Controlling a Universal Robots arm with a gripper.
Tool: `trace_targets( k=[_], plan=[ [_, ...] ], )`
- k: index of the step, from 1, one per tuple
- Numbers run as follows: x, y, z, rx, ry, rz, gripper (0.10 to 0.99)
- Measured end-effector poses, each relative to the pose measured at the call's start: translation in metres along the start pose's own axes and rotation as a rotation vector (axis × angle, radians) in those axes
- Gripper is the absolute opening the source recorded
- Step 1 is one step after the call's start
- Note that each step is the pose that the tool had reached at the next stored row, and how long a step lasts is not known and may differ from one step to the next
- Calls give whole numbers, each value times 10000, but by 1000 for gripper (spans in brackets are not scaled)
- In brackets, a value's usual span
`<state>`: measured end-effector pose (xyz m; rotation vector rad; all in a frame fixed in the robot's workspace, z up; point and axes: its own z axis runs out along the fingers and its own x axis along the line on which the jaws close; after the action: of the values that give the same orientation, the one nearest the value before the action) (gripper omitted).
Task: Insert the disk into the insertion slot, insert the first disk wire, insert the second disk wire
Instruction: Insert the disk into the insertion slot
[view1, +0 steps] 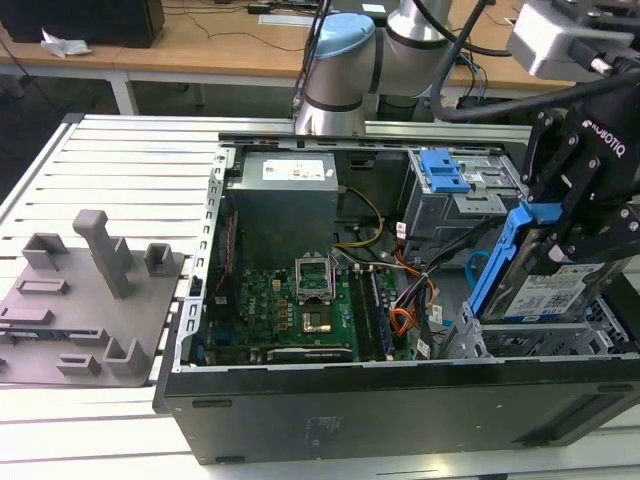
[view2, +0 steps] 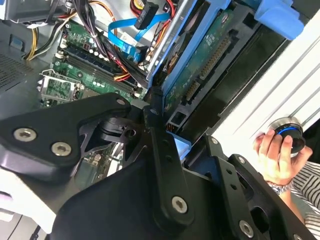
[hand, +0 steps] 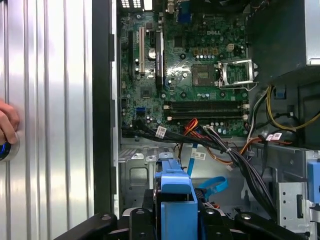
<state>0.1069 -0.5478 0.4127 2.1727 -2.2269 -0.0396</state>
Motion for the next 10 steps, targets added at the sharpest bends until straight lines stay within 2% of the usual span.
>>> trace_targets(
  k=[4, 10],
  plan=[
    [0, -4, 90, -1, -1, 0, 369],
    [0, -3, 92, -1, 0, 1, 376]
  ],
)
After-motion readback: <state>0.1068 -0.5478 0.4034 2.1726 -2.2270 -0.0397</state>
